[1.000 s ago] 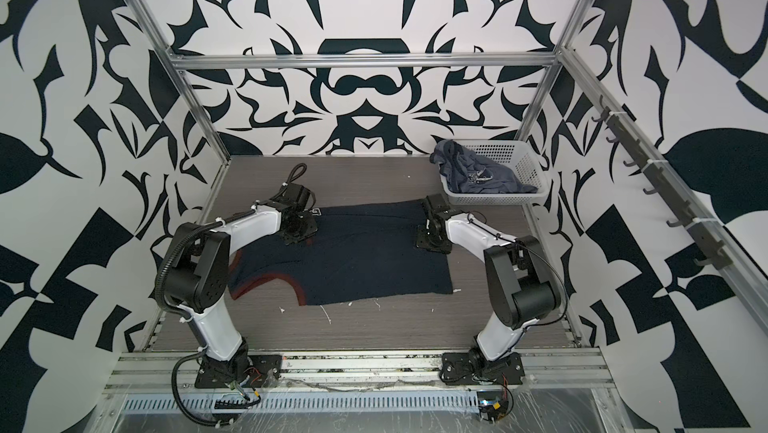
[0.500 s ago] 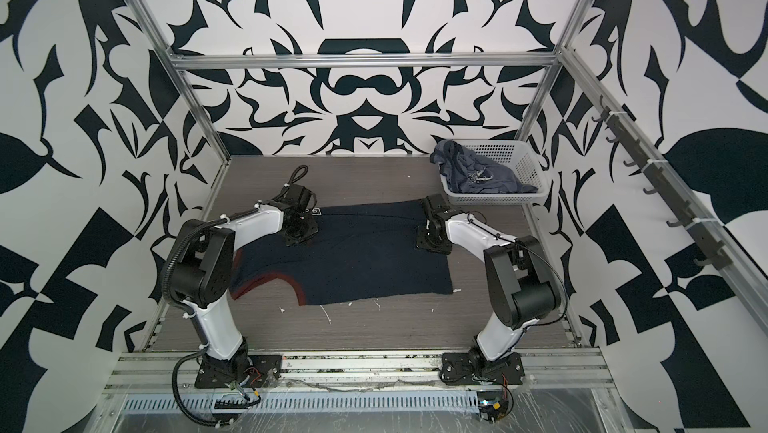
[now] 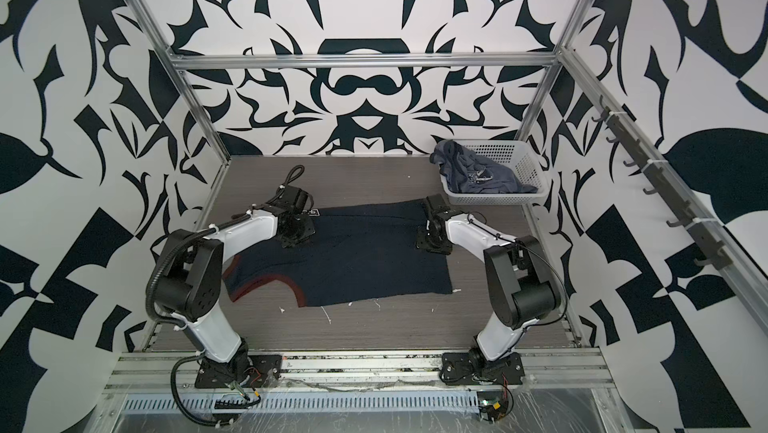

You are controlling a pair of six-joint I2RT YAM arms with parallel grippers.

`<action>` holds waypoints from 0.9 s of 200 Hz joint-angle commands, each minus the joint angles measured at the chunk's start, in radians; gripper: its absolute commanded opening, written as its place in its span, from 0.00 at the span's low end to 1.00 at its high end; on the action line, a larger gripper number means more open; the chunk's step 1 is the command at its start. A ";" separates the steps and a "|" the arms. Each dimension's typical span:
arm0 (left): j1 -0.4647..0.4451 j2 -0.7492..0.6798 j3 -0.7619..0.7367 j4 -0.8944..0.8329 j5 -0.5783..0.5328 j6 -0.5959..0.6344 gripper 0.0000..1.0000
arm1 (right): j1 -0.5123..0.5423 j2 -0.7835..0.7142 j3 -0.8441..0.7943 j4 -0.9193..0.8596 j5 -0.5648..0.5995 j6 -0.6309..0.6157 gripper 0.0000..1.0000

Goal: Fold and stack the tank tops

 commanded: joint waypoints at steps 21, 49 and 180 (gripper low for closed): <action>-0.004 -0.058 -0.117 0.068 -0.010 -0.058 0.11 | -0.002 0.012 0.006 -0.012 0.015 -0.015 0.65; -0.004 -0.046 -0.145 0.096 0.026 -0.072 0.23 | 0.000 0.010 0.012 -0.017 0.017 -0.014 0.65; -0.004 -0.029 -0.054 0.018 -0.003 -0.049 0.32 | -0.001 0.016 0.013 -0.020 0.015 -0.019 0.65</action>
